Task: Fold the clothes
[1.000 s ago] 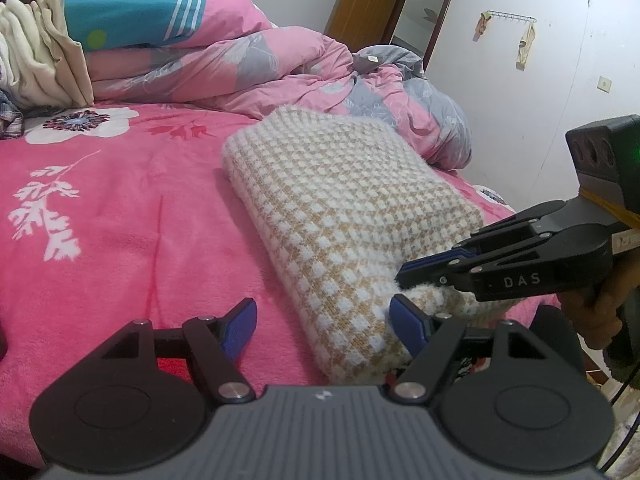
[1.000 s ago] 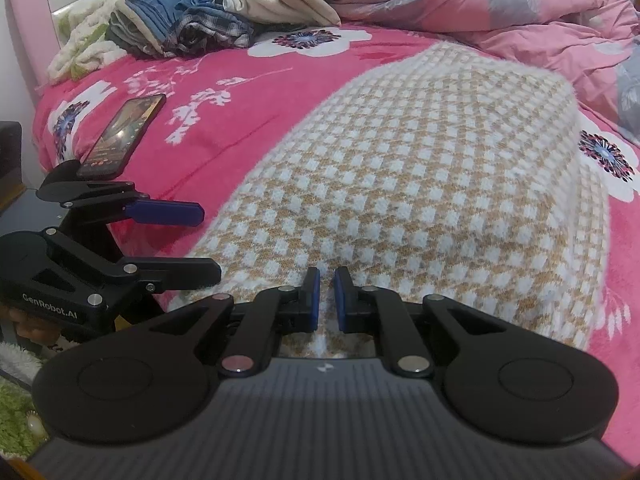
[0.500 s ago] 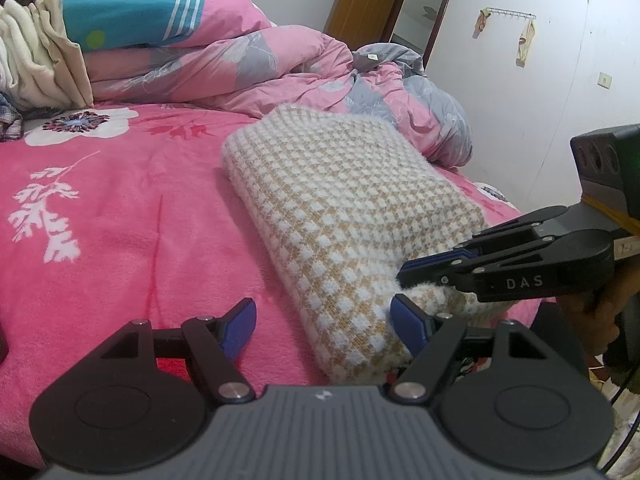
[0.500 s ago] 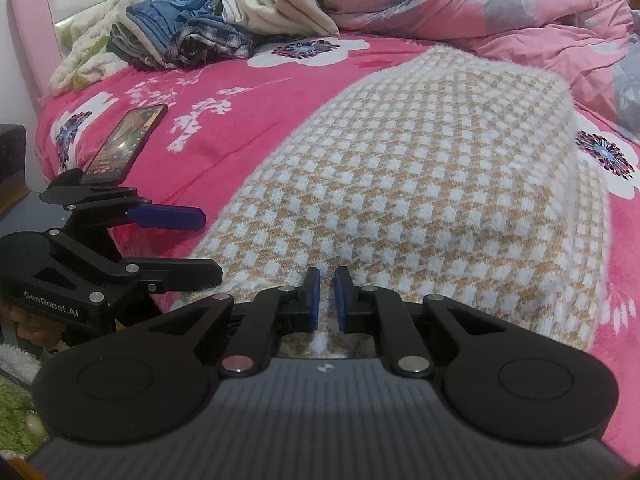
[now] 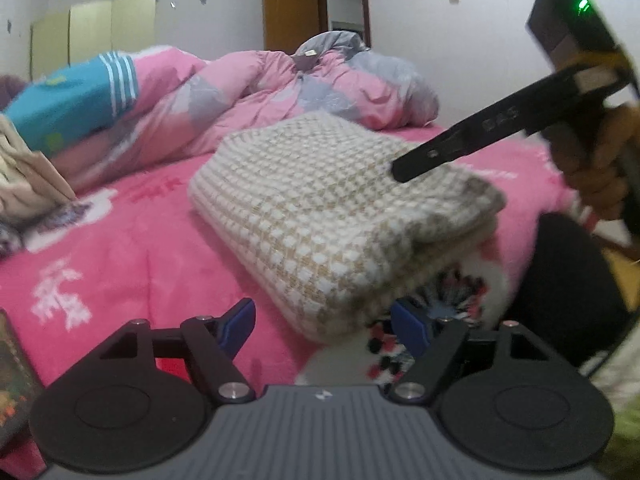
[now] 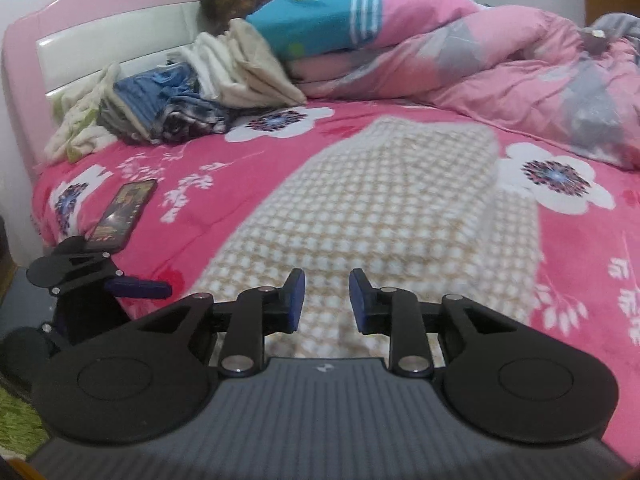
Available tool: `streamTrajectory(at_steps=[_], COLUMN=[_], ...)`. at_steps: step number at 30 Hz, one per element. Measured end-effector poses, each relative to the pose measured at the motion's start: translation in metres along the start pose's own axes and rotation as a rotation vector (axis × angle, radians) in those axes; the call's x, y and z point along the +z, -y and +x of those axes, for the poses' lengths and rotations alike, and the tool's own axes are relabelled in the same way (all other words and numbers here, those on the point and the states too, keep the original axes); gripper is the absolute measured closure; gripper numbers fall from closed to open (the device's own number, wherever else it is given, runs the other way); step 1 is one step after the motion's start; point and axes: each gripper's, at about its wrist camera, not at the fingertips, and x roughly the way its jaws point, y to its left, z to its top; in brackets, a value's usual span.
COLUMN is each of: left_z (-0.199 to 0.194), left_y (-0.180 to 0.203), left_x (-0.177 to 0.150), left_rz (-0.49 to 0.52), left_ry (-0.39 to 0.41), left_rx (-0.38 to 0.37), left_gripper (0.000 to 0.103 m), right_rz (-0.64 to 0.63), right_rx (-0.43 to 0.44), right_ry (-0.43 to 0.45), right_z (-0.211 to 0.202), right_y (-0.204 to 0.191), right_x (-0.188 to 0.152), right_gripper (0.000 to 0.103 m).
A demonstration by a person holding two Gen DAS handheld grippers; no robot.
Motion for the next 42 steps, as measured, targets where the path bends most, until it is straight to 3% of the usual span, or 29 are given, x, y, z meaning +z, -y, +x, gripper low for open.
streamTrajectory(at_steps=[5,13,17,22,26,30,33,36,42], left_z=[0.013,0.017,0.023,0.034,0.029,0.028,0.032,0.032,0.027], left_y=[0.010,0.001,0.007,0.010,0.005,-0.017,-0.029,-0.033,-0.036], left_x=[0.004,0.010,0.011,0.017,0.018,0.014,0.013,0.014,0.018], left_rz=[0.066,0.001,0.034,0.035,0.080,-0.009,-0.079,-0.100,-0.119], left_ry=[-0.033,-0.038,-0.059,-0.047,-0.070,-0.084,-0.094,-0.098,-0.114], left_rx=[0.056,0.144,0.141,0.191,0.194,0.149,0.129,0.110,0.080], left_gripper=[0.027,0.029,0.029,0.029,0.029,0.025,0.015,0.015,0.015], right_rz=[0.043,0.036,0.039,0.028,-0.039,-0.113,-0.087,-0.085,-0.162], right_rx=[-0.007,0.006,0.012,0.019,-0.004,-0.009,0.009,0.004,0.041], right_ry=[0.024,0.064,0.088,0.103,0.058,0.033,0.016,0.013,0.119], right_z=[-0.009,-0.010,-0.009,0.007,0.027,0.034,0.036,0.031,-0.014], right_y=[0.009,0.004,0.008,0.009,0.006,0.003,0.010,0.010,0.001], right_x=[-0.012,-0.025,-0.026,-0.019,-0.022,-0.027,-0.028,-0.028,-0.025], right_gripper=[0.079,0.079,0.079,0.079,0.079,0.080,0.081,0.081,0.077])
